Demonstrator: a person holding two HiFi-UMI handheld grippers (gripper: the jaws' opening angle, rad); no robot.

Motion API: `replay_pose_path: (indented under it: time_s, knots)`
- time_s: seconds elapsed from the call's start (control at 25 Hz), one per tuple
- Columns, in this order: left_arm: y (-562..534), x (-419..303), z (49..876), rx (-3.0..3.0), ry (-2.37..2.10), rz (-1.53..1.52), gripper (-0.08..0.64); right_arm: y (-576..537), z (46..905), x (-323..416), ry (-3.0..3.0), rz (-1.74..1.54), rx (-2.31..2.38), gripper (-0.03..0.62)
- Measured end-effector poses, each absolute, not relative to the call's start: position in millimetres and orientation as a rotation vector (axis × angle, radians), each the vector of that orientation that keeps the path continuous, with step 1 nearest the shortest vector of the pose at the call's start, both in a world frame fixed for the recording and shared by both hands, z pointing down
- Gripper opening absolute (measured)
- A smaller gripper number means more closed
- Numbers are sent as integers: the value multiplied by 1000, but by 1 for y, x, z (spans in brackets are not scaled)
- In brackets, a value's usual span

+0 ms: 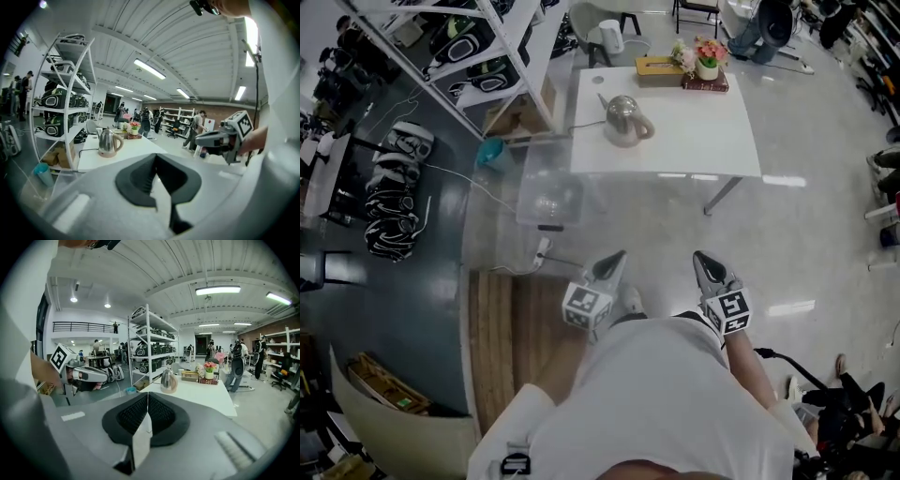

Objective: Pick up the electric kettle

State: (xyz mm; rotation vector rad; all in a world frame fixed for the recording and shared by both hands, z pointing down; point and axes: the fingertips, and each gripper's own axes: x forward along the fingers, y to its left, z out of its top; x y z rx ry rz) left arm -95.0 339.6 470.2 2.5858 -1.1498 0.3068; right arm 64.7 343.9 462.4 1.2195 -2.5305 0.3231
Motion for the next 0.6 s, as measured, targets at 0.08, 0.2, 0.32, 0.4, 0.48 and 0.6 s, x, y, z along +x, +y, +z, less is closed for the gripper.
replay_pose_path:
  time_s: [0.08,0.2,0.32,0.4,0.48,0.6]
  knots:
    - [333,-100,473,2598,-1131,323,3,339,464,61,-2521,318,1234,6]
    - [323,-110,477,2604,-1120,330,3,332,465,54,-2513,319,1267,12]
    - [319,-115,478,2598,-1116,326,3,331,468,49,-2508,337,1282,14]
    - [319,-117,479,2594,-1112,329,3,331,469,46,-2504,342,1280,15]
    - [317,-120,478,2593,-1108,326,3,330,470,43,-2504,344,1278,15]
    - [313,-123,480,2584,-1107,329,3,325,470,42,-2500,347,1282,15]
